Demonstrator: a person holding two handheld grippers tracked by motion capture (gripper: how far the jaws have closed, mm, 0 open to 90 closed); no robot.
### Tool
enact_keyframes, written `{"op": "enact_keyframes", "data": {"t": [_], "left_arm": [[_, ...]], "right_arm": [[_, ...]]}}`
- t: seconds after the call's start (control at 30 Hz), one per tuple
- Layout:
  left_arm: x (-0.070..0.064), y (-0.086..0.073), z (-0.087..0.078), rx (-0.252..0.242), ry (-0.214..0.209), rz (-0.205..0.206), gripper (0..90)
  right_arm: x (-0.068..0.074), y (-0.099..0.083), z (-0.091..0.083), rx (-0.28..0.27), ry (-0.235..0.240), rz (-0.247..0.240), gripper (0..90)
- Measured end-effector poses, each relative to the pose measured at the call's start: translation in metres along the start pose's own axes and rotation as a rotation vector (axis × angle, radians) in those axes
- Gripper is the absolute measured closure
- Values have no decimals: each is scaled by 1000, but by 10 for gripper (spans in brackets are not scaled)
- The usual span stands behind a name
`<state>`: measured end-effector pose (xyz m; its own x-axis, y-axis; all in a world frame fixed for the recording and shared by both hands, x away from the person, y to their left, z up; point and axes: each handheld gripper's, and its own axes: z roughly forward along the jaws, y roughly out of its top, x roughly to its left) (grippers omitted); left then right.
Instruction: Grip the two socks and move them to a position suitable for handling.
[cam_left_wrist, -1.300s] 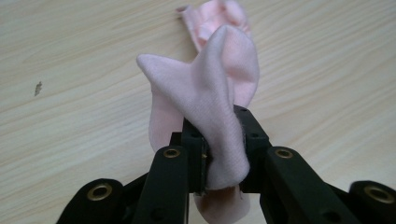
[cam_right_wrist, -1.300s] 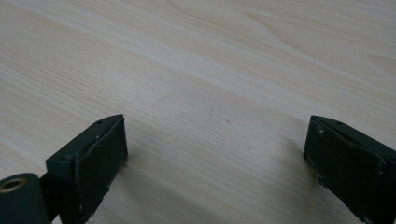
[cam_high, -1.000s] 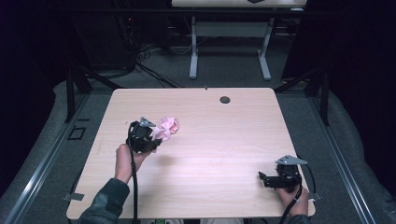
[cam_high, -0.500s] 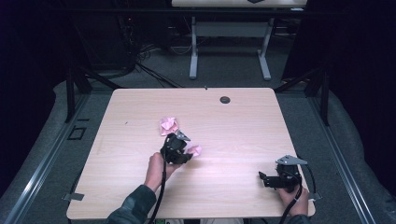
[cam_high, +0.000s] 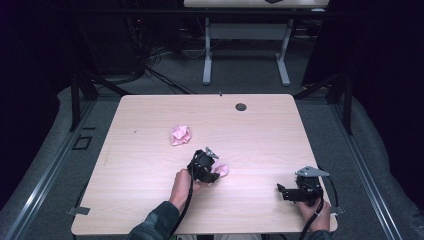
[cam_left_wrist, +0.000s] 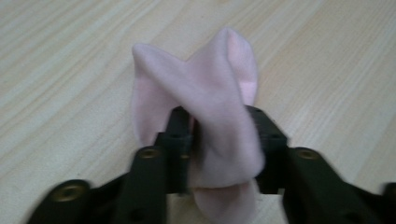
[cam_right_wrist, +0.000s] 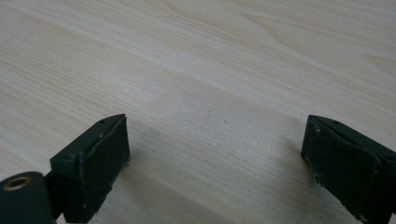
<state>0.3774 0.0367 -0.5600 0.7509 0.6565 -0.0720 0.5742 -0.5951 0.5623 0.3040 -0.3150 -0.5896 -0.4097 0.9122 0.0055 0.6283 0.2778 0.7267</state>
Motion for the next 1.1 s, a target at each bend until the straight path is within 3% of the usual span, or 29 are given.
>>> {"op": "enact_keyframes", "data": {"t": [0.1, 0.3, 0.5, 0.77, 0.9, 1.1], "left_arm": [[4, -1, -5, -35, 10, -15, 352], [11, -5, -23, -75, 21, -21, 161], [38, -5, -42, -121, 55, -73, 100], [98, 7, -59, -142, 143, -162, 38], [123, 12, -58, -149, 197, -211, 22], [145, 15, -41, -129, 248, -263, 47]], "right_arm": [[0, 0, 0, 0, 0, 0, 71], [0, 0, 0, 4, 0, -4, 71], [0, 0, 0, 3, -1, -3, 71], [0, 0, 0, -1, -1, 0, 72], [0, 0, 0, -3, 0, 2, 74], [0, 0, 0, -3, 0, 0, 74]]}}
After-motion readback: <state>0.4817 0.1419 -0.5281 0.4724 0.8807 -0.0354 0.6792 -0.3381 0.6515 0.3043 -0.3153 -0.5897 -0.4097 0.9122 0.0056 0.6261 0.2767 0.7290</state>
